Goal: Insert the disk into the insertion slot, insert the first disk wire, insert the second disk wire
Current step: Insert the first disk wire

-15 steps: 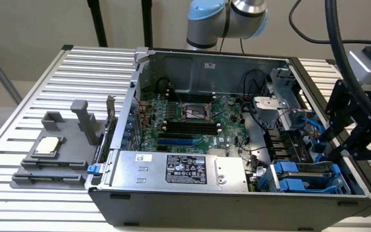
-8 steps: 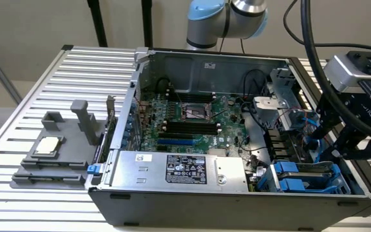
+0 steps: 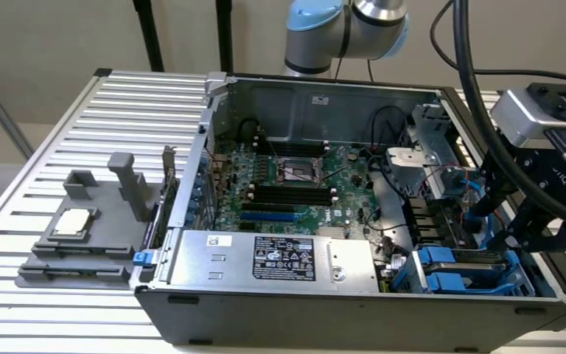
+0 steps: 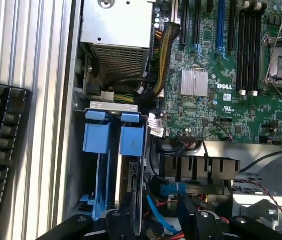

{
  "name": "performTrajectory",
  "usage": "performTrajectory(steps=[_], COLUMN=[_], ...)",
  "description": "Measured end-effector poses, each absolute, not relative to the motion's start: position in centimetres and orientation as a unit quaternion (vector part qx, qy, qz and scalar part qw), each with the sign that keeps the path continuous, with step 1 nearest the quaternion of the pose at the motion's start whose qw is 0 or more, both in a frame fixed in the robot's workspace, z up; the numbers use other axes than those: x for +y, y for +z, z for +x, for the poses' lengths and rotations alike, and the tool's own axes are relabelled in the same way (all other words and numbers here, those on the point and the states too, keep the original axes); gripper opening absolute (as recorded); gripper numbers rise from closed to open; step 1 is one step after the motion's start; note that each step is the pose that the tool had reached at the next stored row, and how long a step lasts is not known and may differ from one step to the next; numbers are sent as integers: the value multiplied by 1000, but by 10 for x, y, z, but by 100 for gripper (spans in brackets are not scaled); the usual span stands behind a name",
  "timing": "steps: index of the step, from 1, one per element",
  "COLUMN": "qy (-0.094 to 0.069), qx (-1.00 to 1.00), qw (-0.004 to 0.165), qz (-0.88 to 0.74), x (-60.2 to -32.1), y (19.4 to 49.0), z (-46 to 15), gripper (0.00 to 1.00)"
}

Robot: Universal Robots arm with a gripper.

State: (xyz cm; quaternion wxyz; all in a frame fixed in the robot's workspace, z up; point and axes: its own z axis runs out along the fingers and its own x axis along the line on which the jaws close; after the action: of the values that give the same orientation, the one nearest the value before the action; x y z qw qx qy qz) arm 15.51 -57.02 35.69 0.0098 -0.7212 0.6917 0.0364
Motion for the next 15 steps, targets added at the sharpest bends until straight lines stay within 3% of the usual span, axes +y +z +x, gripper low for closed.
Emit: performTrajectory(steps=[8,15], qy=[44,61], qx=[692,691], qw=[5,18], qz=[-721,-720], x=[-598,-608], y=[357,357], z=[155,163], gripper=[49,49])
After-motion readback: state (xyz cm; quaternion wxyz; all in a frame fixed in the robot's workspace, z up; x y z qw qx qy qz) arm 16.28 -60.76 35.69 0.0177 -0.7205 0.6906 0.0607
